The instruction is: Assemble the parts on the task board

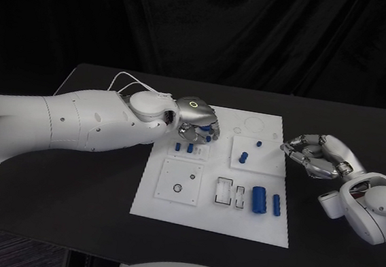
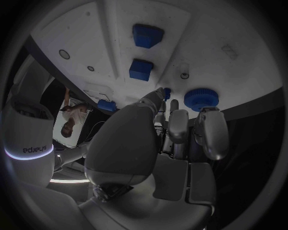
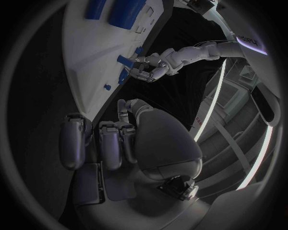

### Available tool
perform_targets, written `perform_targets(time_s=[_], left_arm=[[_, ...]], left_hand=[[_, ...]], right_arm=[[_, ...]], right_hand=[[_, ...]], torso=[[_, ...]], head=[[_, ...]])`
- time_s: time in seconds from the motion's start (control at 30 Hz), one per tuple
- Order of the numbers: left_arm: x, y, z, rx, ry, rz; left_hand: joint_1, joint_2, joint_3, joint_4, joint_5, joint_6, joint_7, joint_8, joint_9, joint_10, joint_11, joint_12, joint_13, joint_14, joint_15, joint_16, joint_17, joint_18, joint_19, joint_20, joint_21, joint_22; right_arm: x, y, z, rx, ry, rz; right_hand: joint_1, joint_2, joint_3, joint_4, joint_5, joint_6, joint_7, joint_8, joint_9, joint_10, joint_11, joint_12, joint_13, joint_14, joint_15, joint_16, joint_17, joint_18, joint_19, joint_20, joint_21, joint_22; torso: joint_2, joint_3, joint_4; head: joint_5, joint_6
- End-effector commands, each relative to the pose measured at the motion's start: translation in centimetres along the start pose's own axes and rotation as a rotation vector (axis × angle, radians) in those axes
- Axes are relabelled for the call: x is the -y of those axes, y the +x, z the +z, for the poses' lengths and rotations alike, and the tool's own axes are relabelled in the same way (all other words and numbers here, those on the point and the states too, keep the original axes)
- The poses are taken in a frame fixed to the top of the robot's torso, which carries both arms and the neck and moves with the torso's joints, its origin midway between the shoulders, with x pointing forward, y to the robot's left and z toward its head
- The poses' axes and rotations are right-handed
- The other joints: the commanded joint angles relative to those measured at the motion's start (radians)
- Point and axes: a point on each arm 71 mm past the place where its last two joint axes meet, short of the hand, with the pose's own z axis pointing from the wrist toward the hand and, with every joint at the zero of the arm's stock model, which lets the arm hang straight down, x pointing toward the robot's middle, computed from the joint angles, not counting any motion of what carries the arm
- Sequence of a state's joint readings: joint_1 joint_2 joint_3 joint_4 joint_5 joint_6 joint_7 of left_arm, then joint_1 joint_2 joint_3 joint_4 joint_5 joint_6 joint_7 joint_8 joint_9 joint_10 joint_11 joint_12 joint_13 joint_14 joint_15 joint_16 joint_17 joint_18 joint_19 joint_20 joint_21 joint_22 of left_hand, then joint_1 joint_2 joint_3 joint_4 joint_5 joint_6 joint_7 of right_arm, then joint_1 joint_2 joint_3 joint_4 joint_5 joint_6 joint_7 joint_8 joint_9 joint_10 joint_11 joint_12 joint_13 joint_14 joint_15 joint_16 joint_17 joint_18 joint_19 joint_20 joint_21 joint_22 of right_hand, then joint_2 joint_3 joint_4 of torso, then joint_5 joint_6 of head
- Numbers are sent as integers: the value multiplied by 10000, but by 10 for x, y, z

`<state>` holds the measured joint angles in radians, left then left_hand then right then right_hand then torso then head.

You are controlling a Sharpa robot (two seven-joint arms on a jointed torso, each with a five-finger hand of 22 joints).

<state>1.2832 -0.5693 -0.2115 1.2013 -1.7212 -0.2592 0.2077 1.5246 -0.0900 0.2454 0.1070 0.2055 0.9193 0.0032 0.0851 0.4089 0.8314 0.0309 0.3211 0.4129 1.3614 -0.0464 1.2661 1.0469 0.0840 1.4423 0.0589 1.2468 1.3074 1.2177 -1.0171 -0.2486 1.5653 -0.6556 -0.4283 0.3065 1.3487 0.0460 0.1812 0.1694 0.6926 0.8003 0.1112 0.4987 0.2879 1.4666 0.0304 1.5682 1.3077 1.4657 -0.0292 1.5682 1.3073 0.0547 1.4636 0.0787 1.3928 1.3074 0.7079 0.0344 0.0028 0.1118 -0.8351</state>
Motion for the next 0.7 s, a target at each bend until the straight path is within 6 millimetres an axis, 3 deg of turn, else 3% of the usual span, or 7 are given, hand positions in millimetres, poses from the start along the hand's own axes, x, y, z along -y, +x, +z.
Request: perform_targets(time_s=[0.03, 0.17, 0.7], left_arm=[[1, 3, 1, -136, 41, 2], [2, 5, 2, -141, 50, -19], [2, 7, 2, 111, -19, 3]], left_hand=[[26, -30, 70, -15, 31, 65, 7, 44, 43, 92, -5, 70, 15, -47, -32, 53, -24, -156, 70, -11, 42, 1737], [26, -33, 90, -24, 32, 94, 14, 64, 59, 115, -16, 71, 15, -45, -32, 59, -24, -156, 71, -14, 46, 1738], [-81, 90, 371, -54, -105, 439, 146, 284, 291, 790, -172, 206, 45, 72, -135, 208, 39, -226, 211, -89, 410, 1837]], right_arm=[[0, 1, 0, -18, 20, 25], [0, 1, 0, -27, 29, 27], [0, 1, 1, -64, 46, 29]], right_hand=[[-65, -31, 62, 13, 61, -57, -15, 59, -16, 1042, 25, 26, 2631, 1051, -14, 26, 2635, -62, 54, -3, -14, 1994], [-65, -31, 62, 13, 61, -57, -15, 59, -16, 1042, 25, 26, 2631, 1051, -14, 26, 2635, -62, 54, -3, -14, 1994], [-73, -21, 85, 6, 64, -65, -15, 64, -22, 1042, 25, 26, 2631, 1051, -16, 26, 2635, -60, 49, -4, -23, 1991]], torso=[[-1, 5, -17], [-3, -1, 6], [-9, -7, -14]], head=[[33, -12], [3, -12], [66, -76]])
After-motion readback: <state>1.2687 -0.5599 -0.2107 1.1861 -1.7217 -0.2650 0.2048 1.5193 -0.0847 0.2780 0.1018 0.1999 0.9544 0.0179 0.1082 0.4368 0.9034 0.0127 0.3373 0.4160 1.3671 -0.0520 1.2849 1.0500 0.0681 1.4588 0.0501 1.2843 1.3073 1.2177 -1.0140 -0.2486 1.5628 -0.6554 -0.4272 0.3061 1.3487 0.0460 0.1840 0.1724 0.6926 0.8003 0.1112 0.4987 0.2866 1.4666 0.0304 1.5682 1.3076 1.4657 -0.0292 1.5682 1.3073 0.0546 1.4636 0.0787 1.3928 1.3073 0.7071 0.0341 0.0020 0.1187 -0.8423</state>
